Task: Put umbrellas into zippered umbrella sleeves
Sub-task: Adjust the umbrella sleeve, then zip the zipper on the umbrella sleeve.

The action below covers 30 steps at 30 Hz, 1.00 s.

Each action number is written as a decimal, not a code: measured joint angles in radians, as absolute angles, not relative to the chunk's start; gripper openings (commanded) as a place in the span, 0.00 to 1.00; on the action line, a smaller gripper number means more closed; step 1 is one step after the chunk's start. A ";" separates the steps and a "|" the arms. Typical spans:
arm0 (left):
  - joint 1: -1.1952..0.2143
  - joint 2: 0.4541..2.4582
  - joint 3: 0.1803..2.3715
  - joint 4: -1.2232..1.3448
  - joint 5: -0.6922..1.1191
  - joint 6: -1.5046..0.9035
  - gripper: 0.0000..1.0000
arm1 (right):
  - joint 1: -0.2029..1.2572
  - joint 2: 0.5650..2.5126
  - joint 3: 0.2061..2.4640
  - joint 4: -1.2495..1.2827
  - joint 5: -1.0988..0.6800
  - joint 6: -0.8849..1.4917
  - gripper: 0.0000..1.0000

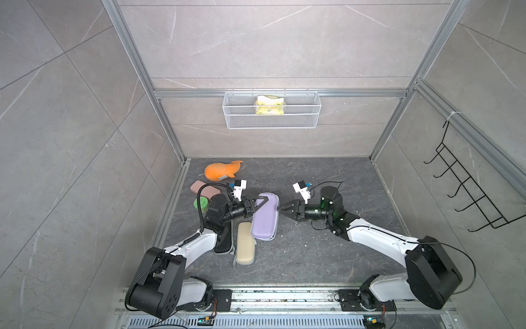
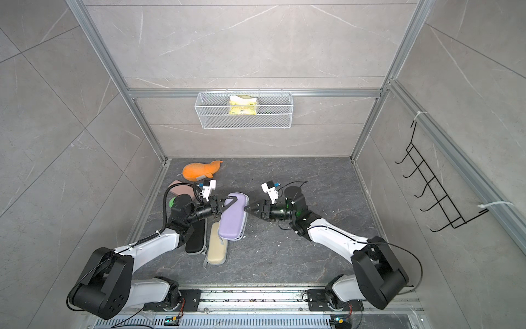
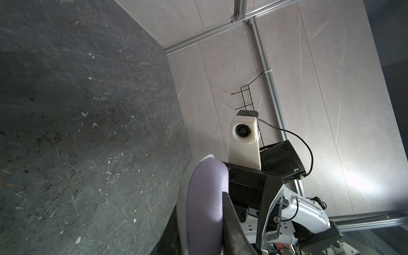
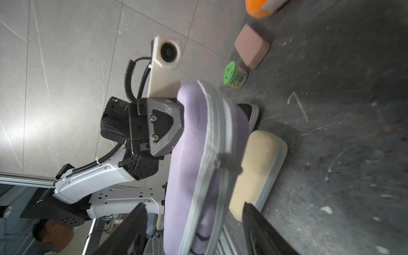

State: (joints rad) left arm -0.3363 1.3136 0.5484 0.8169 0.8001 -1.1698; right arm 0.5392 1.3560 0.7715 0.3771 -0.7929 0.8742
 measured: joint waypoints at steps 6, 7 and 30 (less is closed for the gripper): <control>-0.320 1.345 0.574 0.849 0.829 -1.180 0.06 | 0.575 1.268 0.849 0.025 -0.521 0.447 0.49; -0.321 1.357 0.574 0.863 0.835 -1.187 0.06 | 0.607 1.265 0.852 -0.002 -0.458 0.368 0.48; -0.377 1.424 0.628 0.780 0.892 -1.117 0.01 | 0.775 1.380 0.936 -0.006 0.022 -0.361 0.24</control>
